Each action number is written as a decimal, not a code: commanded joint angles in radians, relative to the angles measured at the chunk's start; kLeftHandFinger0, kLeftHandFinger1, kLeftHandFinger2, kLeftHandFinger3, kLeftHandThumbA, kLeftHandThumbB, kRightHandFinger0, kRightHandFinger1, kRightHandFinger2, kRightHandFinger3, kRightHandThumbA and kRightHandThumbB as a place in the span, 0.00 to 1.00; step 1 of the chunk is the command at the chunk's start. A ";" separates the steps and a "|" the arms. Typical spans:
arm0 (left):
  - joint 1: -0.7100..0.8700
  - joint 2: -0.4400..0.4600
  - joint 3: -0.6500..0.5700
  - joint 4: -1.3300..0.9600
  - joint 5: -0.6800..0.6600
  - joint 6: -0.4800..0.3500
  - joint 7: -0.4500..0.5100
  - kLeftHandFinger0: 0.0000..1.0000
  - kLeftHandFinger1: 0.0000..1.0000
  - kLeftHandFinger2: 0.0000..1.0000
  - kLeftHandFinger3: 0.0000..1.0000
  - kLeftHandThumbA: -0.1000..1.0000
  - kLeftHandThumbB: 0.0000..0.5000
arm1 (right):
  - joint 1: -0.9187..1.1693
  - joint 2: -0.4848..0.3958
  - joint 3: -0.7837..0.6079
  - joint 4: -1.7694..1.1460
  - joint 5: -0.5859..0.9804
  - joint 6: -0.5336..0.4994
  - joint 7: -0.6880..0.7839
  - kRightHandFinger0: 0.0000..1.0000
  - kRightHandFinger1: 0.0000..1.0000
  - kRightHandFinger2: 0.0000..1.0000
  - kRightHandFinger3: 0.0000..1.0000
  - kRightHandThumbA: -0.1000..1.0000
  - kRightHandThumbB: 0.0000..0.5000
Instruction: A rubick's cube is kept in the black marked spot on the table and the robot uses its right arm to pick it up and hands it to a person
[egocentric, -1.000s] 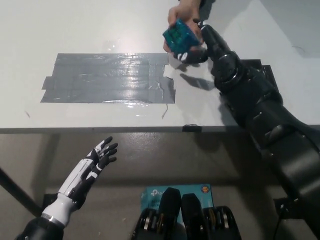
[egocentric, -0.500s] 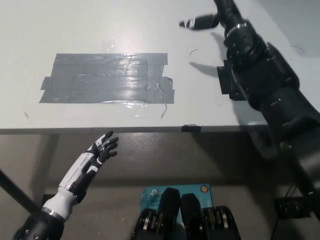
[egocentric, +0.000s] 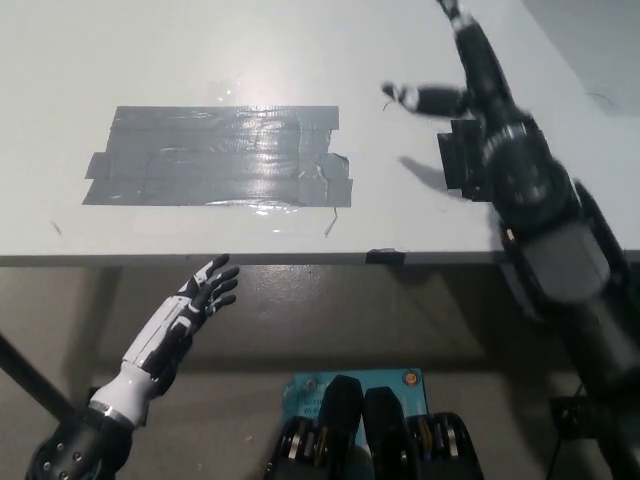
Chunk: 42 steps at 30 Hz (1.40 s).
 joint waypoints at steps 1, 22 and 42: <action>-0.186 0.002 0.001 0.007 0.011 -0.024 0.020 1.00 1.00 1.00 1.00 0.97 0.95 | 0.431 -0.217 -0.213 -1.139 0.176 -0.030 0.092 1.00 1.00 1.00 1.00 0.83 0.81; -0.034 -0.034 -0.014 -0.021 0.059 -0.058 0.047 1.00 1.00 1.00 1.00 1.00 0.74 | 0.757 -0.077 -0.198 -0.783 0.322 -0.216 0.102 1.00 1.00 1.00 1.00 0.85 0.45; 0.224 -0.108 0.030 -0.082 0.069 -0.174 0.150 1.00 1.00 1.00 1.00 1.00 0.61 | 0.906 0.003 -0.148 -0.602 0.328 -0.247 0.216 1.00 1.00 1.00 1.00 0.96 0.39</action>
